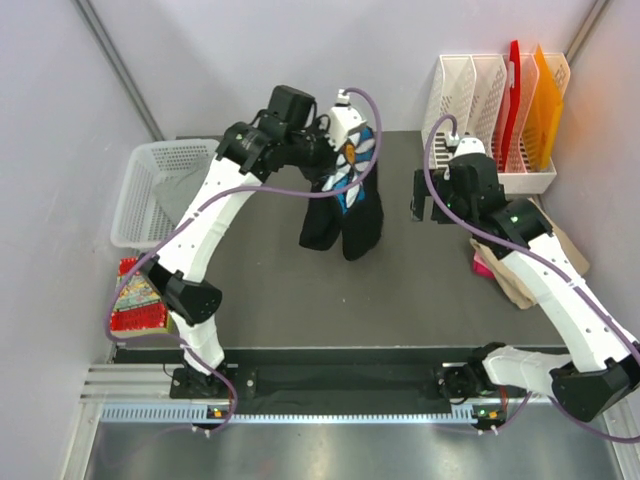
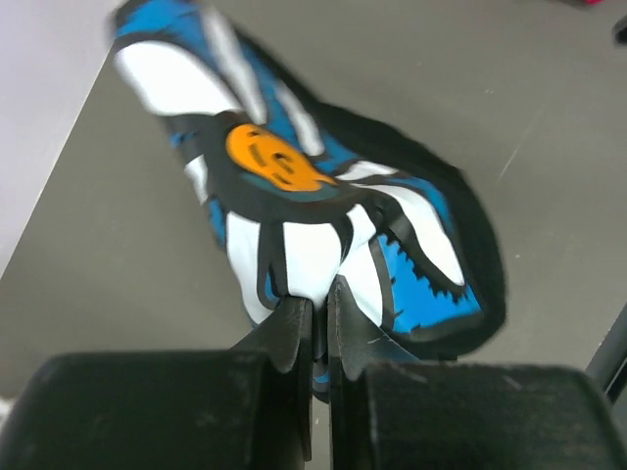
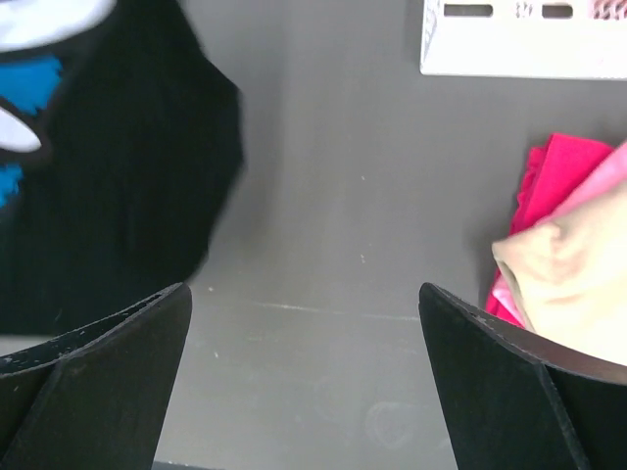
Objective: Fold and stack the t-shirts
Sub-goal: Move the tshirt to the center of the board
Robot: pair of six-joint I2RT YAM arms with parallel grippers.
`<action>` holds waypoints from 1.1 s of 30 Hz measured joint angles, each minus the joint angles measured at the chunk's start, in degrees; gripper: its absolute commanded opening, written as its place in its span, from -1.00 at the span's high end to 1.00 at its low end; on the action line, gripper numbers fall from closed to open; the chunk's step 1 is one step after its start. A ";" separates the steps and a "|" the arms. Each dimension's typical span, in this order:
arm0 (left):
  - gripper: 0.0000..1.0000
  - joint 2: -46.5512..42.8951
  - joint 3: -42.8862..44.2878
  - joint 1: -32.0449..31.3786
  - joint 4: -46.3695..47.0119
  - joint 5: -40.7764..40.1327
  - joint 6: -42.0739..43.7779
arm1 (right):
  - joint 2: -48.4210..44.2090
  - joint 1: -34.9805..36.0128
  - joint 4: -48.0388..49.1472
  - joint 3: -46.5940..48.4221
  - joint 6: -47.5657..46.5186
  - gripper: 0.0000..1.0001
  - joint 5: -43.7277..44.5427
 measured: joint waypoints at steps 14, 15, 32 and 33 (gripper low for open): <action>0.73 -2.60 -25.68 -3.23 1.92 -1.29 -0.28 | 0.74 0.02 -0.46 -3.93 1.11 -1.00 0.46; 0.69 -2.62 -28.63 -2.99 2.27 -2.32 -0.33 | 1.33 0.02 -0.46 -3.98 1.14 -0.99 0.26; 0.09 -9.03 -39.98 17.79 9.18 -5.60 -4.96 | 15.98 -0.02 6.51 -13.25 3.76 -0.99 -16.06; 0.10 -9.05 -40.00 17.64 9.25 -5.55 -5.16 | 17.38 -0.31 7.39 -13.27 3.98 -0.99 -17.86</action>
